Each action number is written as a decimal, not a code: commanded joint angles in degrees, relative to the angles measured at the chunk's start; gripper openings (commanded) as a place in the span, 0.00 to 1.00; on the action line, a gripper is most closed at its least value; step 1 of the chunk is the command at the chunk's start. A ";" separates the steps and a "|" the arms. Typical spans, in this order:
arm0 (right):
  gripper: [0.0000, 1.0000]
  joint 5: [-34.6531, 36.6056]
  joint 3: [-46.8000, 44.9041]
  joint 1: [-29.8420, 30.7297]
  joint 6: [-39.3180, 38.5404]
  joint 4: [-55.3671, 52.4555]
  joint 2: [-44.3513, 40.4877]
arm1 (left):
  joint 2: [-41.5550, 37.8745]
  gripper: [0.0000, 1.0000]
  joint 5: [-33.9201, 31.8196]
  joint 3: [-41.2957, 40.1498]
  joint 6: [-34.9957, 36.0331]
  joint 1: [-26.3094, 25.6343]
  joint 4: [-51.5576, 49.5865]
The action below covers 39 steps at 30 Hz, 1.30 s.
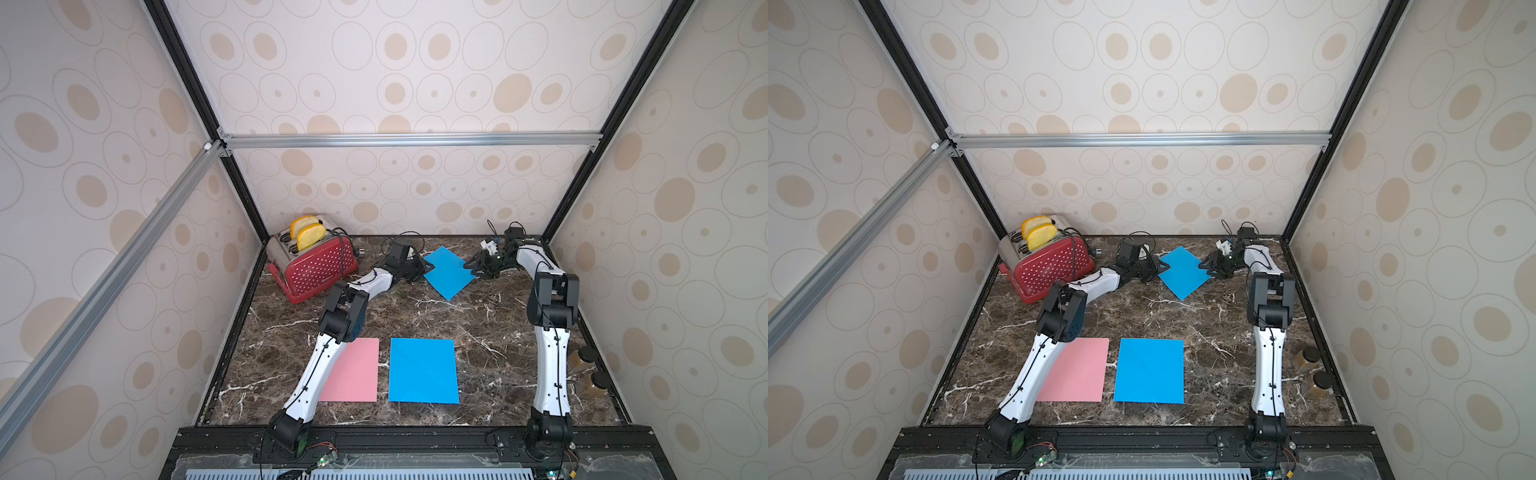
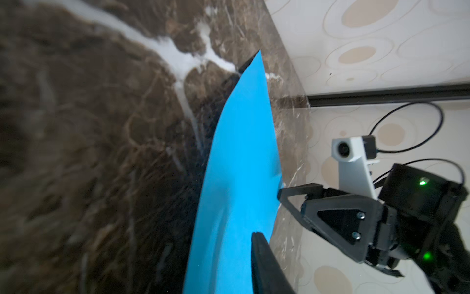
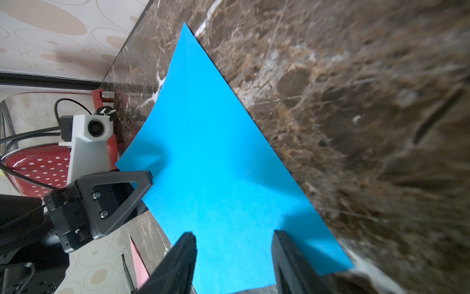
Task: Sort the scattered colored papers by color
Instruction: Pick up the colored paper from the center of the board.
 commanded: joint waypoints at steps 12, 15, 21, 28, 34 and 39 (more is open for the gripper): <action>0.54 4.79 -0.85 0.53 -1.11 -6.75 -1.42 | -3.48 0.00 -2.29 5.79 9.39 -0.11 -6.50; 0.58 5.46 2.00 0.59 -1.99 -9.31 -3.91 | -5.64 0.00 -0.96 5.54 9.01 -0.13 -5.08; 0.86 5.75 12.10 0.31 -4.10 -17.61 -9.73 | -13.73 0.00 5.43 -5.60 3.92 0.33 1.80; 1.00 6.02 2.33 0.17 -8.60 -19.40 -24.55 | -29.51 0.00 18.07 -27.89 2.47 0.37 8.21; 0.89 4.43 -21.24 0.02 -7.37 -10.83 -38.16 | -38.88 0.00 29.71 -43.52 5.09 -0.47 0.55; 0.85 2.06 -35.83 0.12 -2.26 -4.08 -48.14 | -44.51 0.00 30.63 -49.50 21.43 -2.36 -22.92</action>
